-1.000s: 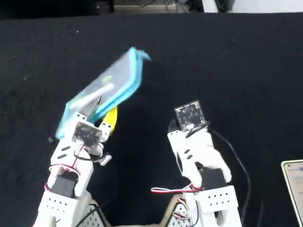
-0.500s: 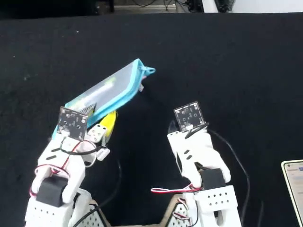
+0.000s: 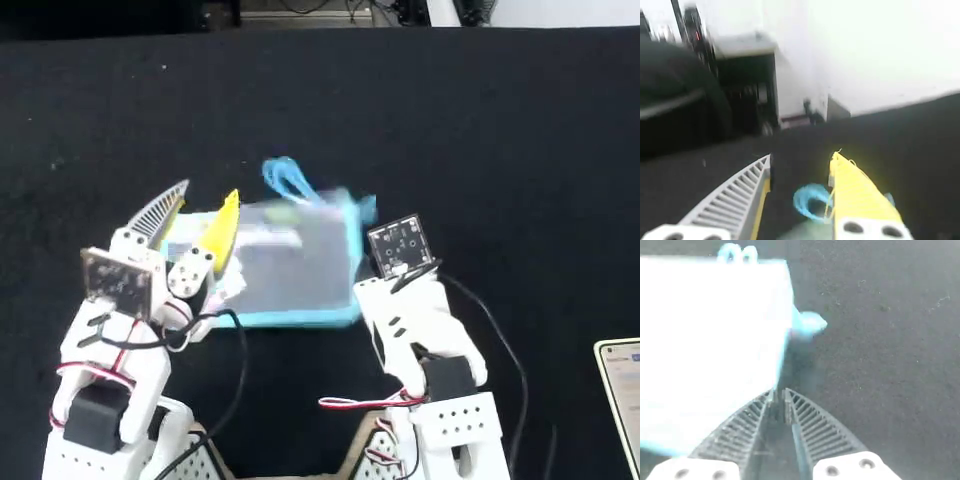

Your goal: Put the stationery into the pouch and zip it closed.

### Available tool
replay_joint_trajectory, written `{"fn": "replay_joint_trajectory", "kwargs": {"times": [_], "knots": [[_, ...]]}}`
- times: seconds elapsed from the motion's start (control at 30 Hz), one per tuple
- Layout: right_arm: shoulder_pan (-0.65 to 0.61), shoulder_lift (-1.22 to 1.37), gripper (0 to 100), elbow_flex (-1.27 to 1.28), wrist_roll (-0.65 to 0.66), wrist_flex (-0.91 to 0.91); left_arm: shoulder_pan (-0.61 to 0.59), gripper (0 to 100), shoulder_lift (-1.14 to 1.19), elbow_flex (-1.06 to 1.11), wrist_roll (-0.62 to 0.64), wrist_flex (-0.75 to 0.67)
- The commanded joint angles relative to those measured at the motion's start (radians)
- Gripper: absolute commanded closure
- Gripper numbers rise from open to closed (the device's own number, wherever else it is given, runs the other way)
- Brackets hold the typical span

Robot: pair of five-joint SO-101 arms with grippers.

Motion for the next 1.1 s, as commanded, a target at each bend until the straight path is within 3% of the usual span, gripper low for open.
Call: {"fn": "replay_joint_trajectory", "kwargs": {"times": [0.0,0.1,0.3,0.37,0.6,0.77,0.9,1.07], "knots": [[0.011,-0.018,98.6,-0.007,-0.008,-0.020,-0.001,81,0.012,-0.065,0.011,-0.038],[0.011,-0.018,98.6,-0.007,-0.008,-0.020,-0.002,81,0.012,-0.027,-0.002,0.000],[0.012,-0.019,98.7,-0.008,-0.015,-0.020,-0.064,94,0.003,0.091,-0.226,0.210],[0.012,-0.019,98.7,-0.010,-0.015,-0.020,-0.124,97,0.002,0.114,-0.252,0.276],[0.012,-0.019,98.7,-0.045,-0.017,-0.009,-0.383,97,0.002,0.194,-0.235,0.459],[0.040,-0.019,98.7,-0.047,-0.015,0.103,-0.536,97,0.002,0.341,-0.236,0.456],[0.107,-0.019,98.7,-0.047,-0.009,0.169,-0.490,97,0.002,0.509,-0.235,0.330],[0.250,-0.019,98.7,-0.047,-0.009,0.181,-0.278,97,0.003,0.521,-0.233,0.290]]}}
